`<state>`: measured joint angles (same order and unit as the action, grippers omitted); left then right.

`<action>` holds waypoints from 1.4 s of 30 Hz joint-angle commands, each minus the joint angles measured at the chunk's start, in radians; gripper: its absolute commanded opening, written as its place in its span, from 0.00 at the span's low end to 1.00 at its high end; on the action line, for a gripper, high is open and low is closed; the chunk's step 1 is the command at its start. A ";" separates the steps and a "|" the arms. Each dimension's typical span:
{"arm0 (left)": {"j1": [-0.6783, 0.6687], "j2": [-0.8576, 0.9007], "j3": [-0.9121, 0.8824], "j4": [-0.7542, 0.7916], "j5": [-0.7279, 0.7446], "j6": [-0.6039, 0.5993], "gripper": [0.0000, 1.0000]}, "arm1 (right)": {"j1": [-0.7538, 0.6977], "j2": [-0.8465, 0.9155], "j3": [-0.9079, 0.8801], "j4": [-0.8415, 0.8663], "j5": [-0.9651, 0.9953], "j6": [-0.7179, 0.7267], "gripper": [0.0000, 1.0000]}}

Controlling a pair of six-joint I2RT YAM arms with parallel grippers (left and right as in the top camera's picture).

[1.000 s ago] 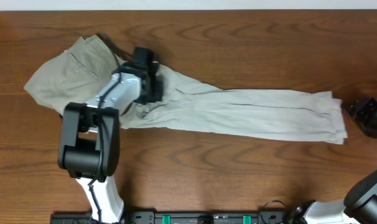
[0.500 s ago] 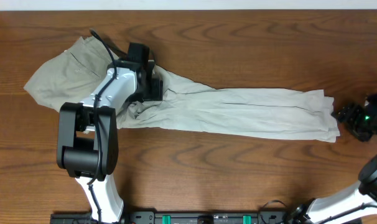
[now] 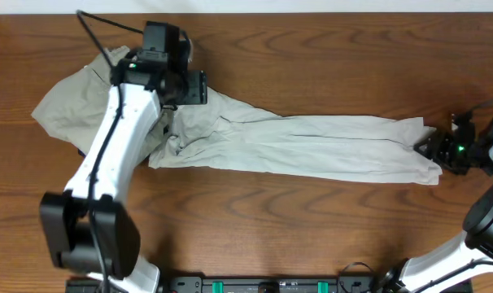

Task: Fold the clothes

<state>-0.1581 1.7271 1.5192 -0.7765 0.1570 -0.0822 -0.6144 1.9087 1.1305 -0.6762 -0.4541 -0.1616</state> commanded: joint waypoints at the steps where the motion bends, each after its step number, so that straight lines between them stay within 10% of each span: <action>1: 0.002 -0.027 0.013 -0.006 -0.003 -0.005 0.71 | 0.010 0.022 0.005 -0.021 0.018 -0.027 0.51; 7: 0.002 -0.037 0.013 -0.023 -0.003 -0.005 0.71 | 0.013 0.021 0.005 -0.024 -0.034 -0.037 0.42; 16: 0.002 -0.037 0.013 -0.045 -0.003 -0.004 0.71 | 0.010 0.017 0.036 -0.022 -0.093 -0.007 0.01; 32: 0.002 -0.131 0.013 -0.087 -0.012 0.023 0.71 | -0.110 -0.264 0.305 -0.226 0.093 0.095 0.01; 42: 0.002 -0.204 0.013 -0.091 -0.012 0.029 0.72 | 0.170 -0.338 0.296 -0.338 0.105 0.121 0.01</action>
<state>-0.1581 1.5497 1.5192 -0.8639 0.1505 -0.0704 -0.5362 1.5719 1.4258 -1.0058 -0.3672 -0.0620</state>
